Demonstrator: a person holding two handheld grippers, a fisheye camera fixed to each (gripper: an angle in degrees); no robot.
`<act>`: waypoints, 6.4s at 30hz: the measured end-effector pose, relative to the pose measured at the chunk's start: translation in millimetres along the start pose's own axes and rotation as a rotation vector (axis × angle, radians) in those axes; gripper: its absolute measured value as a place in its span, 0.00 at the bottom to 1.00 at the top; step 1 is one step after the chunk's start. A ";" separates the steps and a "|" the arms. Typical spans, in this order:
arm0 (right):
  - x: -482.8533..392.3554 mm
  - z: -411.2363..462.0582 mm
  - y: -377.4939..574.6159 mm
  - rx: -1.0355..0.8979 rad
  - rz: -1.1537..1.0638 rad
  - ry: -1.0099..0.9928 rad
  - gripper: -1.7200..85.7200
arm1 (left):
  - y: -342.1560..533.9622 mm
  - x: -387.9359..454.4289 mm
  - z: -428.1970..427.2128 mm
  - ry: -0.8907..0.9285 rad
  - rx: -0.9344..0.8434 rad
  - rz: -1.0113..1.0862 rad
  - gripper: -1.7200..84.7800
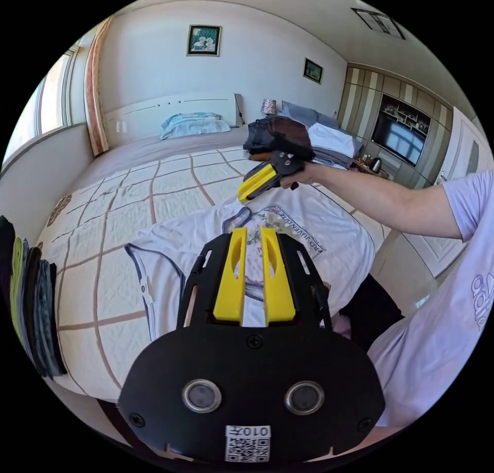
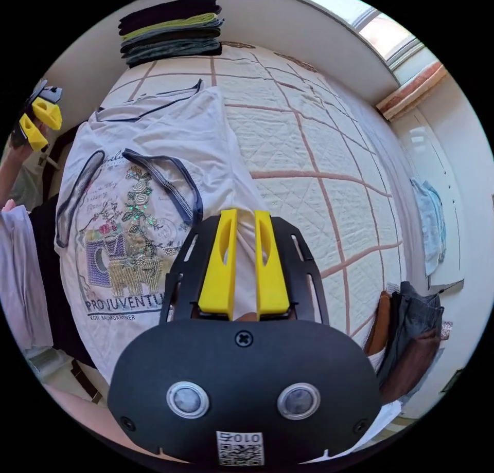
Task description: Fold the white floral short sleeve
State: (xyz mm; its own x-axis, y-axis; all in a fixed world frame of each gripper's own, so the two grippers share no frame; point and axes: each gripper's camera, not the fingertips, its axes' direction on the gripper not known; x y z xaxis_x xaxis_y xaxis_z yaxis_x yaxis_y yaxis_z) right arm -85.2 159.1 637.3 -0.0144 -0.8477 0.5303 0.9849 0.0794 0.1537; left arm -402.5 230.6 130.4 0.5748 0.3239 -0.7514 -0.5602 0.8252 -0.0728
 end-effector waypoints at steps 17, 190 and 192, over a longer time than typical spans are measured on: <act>2.1 -20.5 -46.5 -0.025 0.023 0.163 0.06 | 171.9 -39.6 -103.5 -0.072 0.039 -0.329 0.04; 194.5 -99.6 136.8 0.114 0.383 -0.325 0.04 | -88.7 281.2 171.2 0.031 -0.260 0.309 0.02; 191.0 -88.6 141.8 0.076 0.382 -0.315 0.04 | -92.6 291.6 186.2 0.022 -0.297 0.323 0.02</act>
State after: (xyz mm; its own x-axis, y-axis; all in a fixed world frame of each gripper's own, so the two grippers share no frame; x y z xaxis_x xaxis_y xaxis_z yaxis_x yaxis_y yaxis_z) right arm 67.0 -38.0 686.5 0.2816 -0.5522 0.7847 0.9148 0.4012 -0.0459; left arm -72.0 334.8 40.2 0.3310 0.5306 -0.7803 -0.8581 0.5133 -0.0150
